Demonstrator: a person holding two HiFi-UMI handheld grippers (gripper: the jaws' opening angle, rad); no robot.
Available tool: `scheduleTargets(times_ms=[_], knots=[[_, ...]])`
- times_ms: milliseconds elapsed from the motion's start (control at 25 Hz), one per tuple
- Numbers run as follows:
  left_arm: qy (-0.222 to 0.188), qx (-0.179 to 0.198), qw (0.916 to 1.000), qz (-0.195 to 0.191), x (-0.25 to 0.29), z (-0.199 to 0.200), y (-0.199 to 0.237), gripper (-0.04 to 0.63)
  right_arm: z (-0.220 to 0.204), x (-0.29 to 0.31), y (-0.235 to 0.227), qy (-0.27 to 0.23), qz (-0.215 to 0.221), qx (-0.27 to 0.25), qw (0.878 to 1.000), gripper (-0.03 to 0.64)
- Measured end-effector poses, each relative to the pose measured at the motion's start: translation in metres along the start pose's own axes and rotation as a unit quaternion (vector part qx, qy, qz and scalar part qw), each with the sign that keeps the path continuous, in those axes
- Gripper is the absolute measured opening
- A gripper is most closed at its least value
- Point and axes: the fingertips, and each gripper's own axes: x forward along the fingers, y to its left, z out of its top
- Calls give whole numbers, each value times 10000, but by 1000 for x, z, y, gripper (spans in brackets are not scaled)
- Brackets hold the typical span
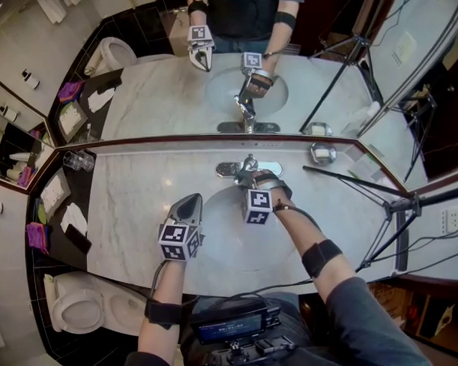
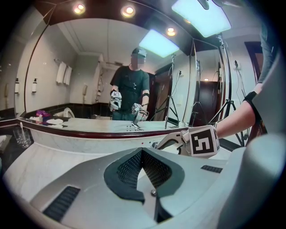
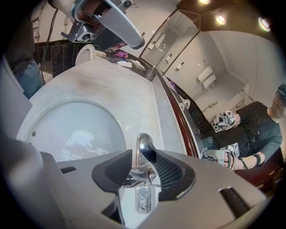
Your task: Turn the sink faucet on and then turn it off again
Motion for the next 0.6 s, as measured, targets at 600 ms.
scheduleTargets(times_ms=[600], knots=[[-123,97,9998,-93,-13,11,-13,0,-15,-85,-47,-738,-709,2408,9652,33]])
